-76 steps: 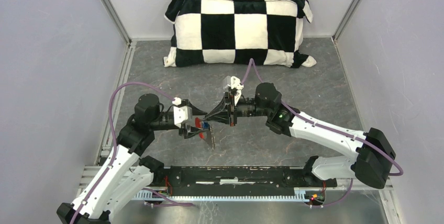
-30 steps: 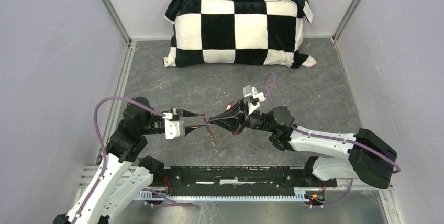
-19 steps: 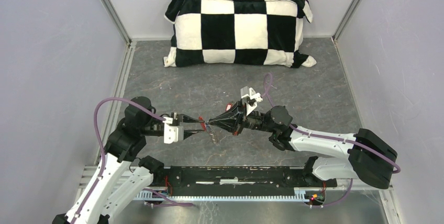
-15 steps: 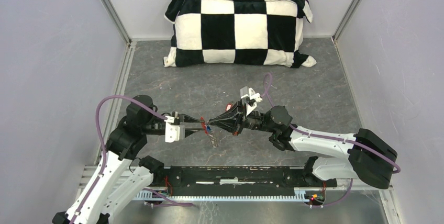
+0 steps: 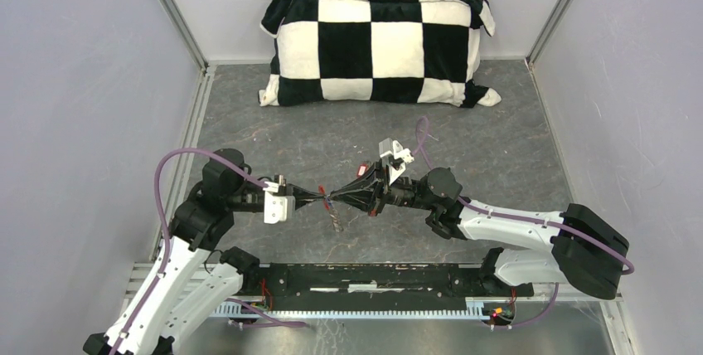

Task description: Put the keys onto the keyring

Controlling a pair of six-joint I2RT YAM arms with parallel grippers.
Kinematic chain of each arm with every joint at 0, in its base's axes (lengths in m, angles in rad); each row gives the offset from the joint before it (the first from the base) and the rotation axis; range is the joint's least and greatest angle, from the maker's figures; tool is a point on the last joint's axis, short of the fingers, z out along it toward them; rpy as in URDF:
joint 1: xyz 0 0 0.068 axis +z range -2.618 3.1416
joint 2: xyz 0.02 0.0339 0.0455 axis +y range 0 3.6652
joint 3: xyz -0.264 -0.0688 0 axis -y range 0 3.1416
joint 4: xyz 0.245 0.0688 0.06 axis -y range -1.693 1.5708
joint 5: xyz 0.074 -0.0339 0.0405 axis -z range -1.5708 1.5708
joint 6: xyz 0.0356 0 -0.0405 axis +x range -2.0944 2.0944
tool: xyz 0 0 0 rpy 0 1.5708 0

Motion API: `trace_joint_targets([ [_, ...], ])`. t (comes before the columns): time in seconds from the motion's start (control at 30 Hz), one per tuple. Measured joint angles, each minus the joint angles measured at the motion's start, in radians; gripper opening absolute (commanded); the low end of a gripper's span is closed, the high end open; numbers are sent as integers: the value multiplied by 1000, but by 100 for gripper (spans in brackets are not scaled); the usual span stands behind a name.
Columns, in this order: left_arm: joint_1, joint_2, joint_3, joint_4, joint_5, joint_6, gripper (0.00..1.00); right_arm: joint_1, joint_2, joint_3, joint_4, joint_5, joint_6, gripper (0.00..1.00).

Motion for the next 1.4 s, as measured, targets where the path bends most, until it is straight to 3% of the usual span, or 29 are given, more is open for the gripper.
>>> trace_joint_targets([
  [0.47, 0, -63, -51, 71, -23, 2, 2, 0, 0, 6, -4, 0, 1, 0],
  [0.9, 0, -64, -51, 34, 18, 106, 2, 2, -14, 6, -3, 24, 18, 0],
  [1.4, 0, 19, -51, 33, 97, 182, 3, 2, -16, -8, 8, 75, 45, 0],
])
